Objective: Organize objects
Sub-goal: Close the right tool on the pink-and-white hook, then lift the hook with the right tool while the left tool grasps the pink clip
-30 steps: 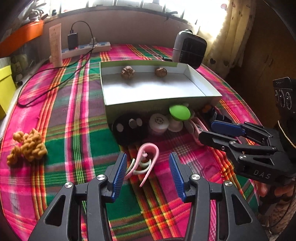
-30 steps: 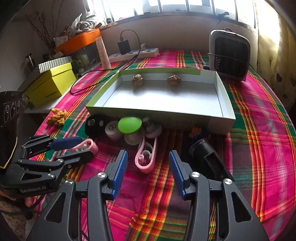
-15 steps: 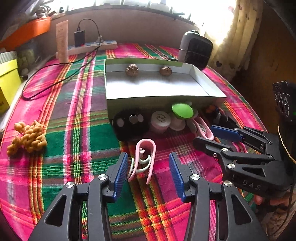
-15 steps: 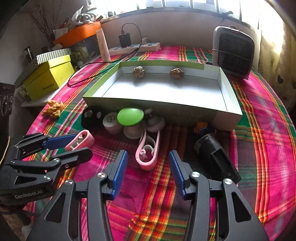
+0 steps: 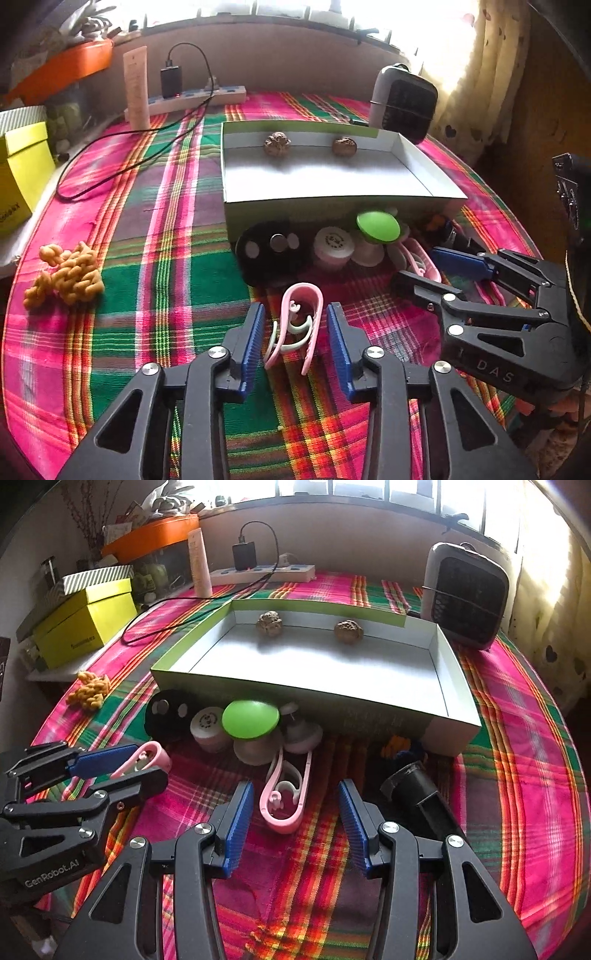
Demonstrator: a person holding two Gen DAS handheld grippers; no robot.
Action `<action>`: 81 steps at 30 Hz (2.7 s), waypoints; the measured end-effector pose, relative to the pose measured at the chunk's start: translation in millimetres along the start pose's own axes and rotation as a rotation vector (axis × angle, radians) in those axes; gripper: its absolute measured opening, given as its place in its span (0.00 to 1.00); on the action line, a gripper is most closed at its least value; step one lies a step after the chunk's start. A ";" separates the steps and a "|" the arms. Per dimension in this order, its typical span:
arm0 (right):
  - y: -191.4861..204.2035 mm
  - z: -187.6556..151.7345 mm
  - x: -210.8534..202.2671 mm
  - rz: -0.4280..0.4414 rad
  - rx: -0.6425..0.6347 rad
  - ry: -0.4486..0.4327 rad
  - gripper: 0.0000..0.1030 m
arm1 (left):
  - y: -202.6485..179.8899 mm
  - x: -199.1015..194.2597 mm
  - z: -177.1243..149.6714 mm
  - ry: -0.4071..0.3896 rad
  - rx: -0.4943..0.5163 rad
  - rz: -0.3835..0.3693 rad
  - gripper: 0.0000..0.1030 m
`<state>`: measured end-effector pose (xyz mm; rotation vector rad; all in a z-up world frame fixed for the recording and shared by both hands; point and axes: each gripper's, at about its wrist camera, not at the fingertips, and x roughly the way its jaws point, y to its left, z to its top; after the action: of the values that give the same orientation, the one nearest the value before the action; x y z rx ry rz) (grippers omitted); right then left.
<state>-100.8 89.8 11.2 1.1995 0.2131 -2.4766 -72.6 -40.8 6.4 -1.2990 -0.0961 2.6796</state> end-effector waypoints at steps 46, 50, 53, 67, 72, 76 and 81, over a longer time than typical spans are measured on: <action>-4.5 -6.9 -7.8 0.026 0.021 -0.013 0.24 | -6.3 -1.2 -2.7 -0.008 -0.007 0.037 0.21; -3.9 -7.7 -9.3 0.035 0.023 -0.013 0.24 | -8.8 -2.6 -2.2 -0.013 -0.006 0.032 0.21; -3.8 -8.0 -11.4 0.041 0.023 -0.016 0.24 | -9.8 -4.5 -1.1 -0.020 -0.004 0.028 0.21; -7.8 -7.0 -20.1 0.051 0.037 -0.034 0.24 | -10.6 -11.2 3.8 -0.031 0.010 0.012 0.21; -8.8 -4.0 -27.9 0.054 0.038 -0.056 0.24 | -8.2 -16.7 8.6 -0.039 0.010 0.007 0.21; -9.7 -1.4 -31.7 0.058 0.042 -0.065 0.24 | -7.4 -22.1 12.4 -0.049 0.016 0.009 0.21; -9.9 2.1 -33.6 0.058 0.040 -0.075 0.24 | -7.5 -26.2 19.1 -0.063 0.018 0.006 0.21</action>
<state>-87.4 107.4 38.5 1.1105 0.1076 -2.4812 -70.8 -37.7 39.5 -1.2115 -0.0756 2.7199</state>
